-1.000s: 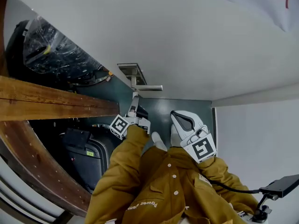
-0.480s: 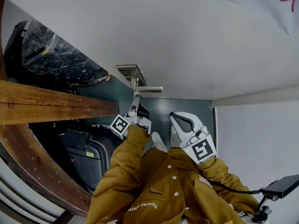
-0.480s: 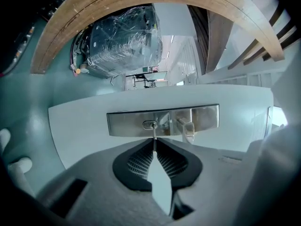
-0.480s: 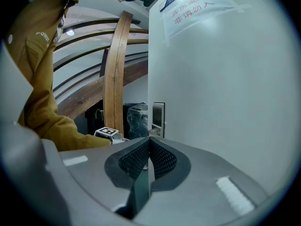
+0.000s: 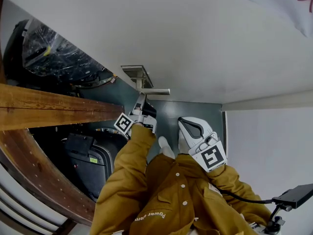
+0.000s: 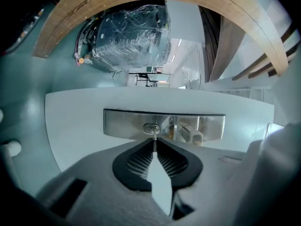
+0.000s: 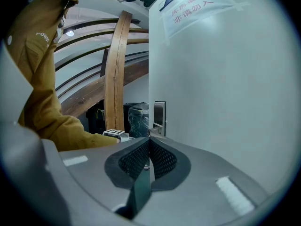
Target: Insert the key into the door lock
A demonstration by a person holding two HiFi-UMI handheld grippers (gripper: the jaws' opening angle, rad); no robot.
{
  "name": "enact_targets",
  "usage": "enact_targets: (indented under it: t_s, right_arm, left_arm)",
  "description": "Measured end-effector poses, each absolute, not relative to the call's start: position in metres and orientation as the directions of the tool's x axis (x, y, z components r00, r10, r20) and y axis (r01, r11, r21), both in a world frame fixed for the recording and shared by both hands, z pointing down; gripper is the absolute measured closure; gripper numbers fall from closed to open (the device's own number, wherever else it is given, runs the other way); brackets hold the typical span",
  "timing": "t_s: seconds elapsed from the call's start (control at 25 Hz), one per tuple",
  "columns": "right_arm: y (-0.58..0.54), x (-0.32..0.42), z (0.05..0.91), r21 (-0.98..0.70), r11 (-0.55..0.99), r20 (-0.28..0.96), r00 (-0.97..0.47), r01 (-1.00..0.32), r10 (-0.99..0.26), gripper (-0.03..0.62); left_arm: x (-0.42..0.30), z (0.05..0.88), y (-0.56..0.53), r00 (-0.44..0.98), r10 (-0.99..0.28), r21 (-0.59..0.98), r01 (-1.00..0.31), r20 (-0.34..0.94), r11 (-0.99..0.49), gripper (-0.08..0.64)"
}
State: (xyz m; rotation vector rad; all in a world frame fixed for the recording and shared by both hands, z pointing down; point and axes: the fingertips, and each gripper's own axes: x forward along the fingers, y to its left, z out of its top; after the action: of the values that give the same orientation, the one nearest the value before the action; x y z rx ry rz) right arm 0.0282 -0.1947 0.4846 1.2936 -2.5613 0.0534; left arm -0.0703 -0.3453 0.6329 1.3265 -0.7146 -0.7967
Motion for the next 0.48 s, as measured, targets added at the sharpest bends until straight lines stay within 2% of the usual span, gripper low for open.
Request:
enact_targets:
  t_s: [0.12, 0.36, 0.48]
  right_arm:
    - [-0.191, 0.027, 0.486, 0.092, 0.607, 0.263, -0.569, -0.789, -0.78, 0.586]
    - [-0.186, 0.03, 0.488, 0.095, 0.603, 0.257, -0.566, -0.792, -0.783, 0.586]
    - [-0.186, 0.034, 0.484, 0.076, 0.58, 0.21, -0.555, -0.811, -0.805, 0.587]
  left_arm:
    - [-0.064, 0.632, -0.357, 0.56, -0.828, 0.992, 0.115, -0.022, 0.051, 0.528]
    - [-0.063, 0.63, -0.361, 0.565, -0.824, 0.997, 0.074, -0.039, 0.003, 0.531]
    - [-0.064, 0.623, -0.36, 0.581, -0.812, 0.998, 0.025, -0.055, -0.05, 0.44]
